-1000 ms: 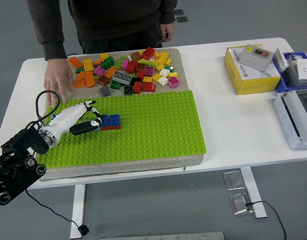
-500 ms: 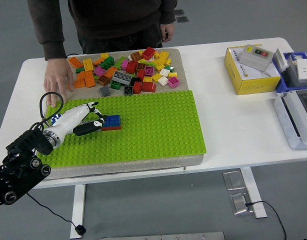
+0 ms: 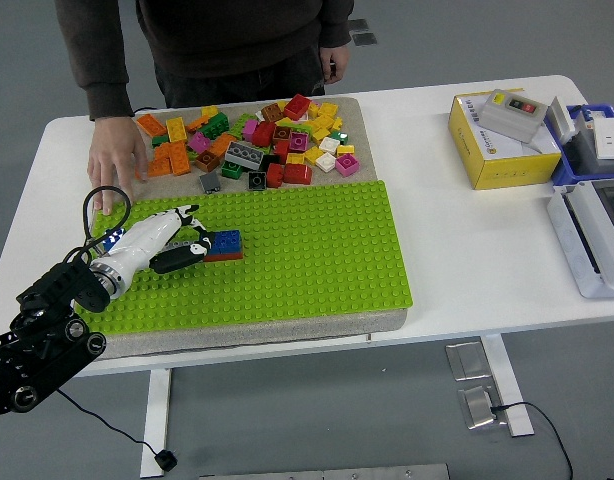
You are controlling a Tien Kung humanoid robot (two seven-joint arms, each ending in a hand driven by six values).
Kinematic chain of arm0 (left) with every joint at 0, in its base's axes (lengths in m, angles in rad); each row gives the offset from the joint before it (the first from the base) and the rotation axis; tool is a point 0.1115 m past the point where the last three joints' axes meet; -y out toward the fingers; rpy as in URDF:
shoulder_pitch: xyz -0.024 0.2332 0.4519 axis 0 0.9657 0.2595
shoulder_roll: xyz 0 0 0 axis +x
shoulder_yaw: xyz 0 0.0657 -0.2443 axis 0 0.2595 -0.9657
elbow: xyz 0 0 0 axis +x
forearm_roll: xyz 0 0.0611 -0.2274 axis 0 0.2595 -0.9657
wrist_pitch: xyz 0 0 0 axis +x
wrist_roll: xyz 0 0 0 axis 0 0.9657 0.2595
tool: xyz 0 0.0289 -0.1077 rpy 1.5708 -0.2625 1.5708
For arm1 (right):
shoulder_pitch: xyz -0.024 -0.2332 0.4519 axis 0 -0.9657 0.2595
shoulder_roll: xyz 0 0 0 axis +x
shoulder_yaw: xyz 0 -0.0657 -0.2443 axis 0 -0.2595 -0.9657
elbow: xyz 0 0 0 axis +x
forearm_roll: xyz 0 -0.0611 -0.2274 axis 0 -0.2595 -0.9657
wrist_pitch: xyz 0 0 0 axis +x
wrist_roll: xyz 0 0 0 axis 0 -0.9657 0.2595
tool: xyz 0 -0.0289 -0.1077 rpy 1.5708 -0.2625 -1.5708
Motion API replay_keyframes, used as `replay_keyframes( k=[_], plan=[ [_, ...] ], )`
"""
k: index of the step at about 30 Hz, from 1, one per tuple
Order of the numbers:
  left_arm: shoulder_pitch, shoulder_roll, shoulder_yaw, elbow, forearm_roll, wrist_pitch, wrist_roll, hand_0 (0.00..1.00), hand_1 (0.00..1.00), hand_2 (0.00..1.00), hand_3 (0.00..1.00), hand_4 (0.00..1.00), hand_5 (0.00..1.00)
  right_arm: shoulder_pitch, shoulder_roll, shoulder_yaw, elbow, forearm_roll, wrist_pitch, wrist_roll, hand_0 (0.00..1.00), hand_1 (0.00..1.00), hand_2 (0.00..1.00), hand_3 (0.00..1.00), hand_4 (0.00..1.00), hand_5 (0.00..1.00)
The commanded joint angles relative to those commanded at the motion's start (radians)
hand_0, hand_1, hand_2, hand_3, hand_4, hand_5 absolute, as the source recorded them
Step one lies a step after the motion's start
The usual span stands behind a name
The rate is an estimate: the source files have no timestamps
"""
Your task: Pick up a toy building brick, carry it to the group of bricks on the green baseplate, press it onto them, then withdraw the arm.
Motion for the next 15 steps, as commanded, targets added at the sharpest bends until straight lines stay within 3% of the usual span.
replay_keyframes(
  k=[15],
  plan=[
    [0.01,-0.009,-0.003,0.014,-0.007,0.012,-0.003,0.998,0.998,0.998,0.635,0.53,0.891,-0.001,0.002,-0.006,0.0,0.009,0.0,0.004,0.642,0.563,0.67,0.664,0.513,0.998]
  ],
)
